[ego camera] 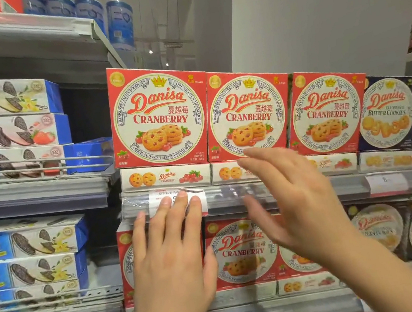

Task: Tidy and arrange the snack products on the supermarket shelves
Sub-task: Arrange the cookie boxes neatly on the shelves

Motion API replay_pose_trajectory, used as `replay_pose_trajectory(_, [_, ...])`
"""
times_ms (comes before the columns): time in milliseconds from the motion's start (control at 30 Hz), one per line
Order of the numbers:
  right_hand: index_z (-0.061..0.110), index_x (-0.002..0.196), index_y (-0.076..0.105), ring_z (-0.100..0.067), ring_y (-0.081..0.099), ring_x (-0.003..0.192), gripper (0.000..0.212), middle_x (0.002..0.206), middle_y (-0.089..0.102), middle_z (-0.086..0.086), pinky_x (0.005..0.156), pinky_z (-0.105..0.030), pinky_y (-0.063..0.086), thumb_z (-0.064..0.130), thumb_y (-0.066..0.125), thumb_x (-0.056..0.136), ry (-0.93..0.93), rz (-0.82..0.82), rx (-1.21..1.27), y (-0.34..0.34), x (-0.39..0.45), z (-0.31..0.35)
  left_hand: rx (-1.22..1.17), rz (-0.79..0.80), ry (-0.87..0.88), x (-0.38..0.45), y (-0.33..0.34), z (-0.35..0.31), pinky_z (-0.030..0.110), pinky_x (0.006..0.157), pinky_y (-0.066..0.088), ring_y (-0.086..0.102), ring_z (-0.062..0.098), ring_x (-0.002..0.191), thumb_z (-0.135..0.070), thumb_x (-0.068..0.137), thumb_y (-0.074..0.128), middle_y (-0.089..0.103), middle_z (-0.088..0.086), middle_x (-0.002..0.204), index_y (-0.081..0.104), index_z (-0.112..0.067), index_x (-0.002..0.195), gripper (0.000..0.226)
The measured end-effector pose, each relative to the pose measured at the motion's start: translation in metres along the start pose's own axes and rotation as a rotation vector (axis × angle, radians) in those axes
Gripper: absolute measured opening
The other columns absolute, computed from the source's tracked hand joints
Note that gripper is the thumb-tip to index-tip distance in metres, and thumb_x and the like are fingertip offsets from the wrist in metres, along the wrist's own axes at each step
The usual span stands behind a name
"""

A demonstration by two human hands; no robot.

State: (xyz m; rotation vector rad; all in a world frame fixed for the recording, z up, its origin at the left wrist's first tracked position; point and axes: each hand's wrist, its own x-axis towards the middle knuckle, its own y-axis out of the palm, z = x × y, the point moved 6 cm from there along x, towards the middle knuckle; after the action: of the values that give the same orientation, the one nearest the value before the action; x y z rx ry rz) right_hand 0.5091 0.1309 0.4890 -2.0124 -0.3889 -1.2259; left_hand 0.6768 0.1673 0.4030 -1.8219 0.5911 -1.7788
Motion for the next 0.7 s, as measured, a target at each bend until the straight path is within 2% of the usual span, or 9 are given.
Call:
replay_pose_trajectory(233, [0.011,0.145,0.052,-0.026,0.044,0.141,0.057,0.151,0.049,-0.007,0.112,-0.050,0.040,0.029,0.061,0.092,0.079,0.111,0.014,0.048,-0.050,0.025,-0.004,-0.022,0.018,-0.001,0.002,0.003,0.058,0.118,0.026,0.041,0.032,0.142,-0.047,0.086,0.042,0.045,0.007,0.153,0.046,-0.015,0.150,0.071])
replay_pose_trajectory(433, [0.012,0.149,0.048,-0.026,0.031,0.150,0.067,0.159,0.039,-0.007,0.117,-0.054,0.033,0.028,0.063,0.086,0.182,0.085,0.006,0.065,-0.059,0.032,0.005,-0.062,0.049,-0.001,0.004,0.005,0.058,0.119,0.025,0.041,0.033,0.142,-0.044,0.085,0.044,0.045,0.009,0.153,0.048,-0.013,0.149,0.071])
replay_pose_trajectory(567, [0.011,0.146,0.051,-0.032,0.037,0.146,0.068,0.152,0.046,-0.012,0.115,-0.058,0.032,0.028,0.067,0.082,0.241,0.038,0.031,0.068,-0.056,0.034,0.002,0.000,0.024,-0.002,-0.004,-0.001,0.056,0.121,0.021,0.032,0.030,0.148,-0.045,0.088,0.044,0.038,0.006,0.158,0.041,-0.015,0.152,0.071])
replay_pose_trajectory(700, [0.007,0.145,0.052,-0.035,0.038,0.144,0.066,0.150,0.047,-0.016,0.117,-0.058,0.030,0.023,0.069,0.083,0.259,0.013,0.053,0.067,-0.059,0.036,-0.023,0.081,0.011,-0.012,-0.006,-0.003,0.055,0.123,0.019,0.013,0.023,0.155,-0.044,0.092,0.045,0.022,0.002,0.167,0.033,-0.019,0.156,0.070])
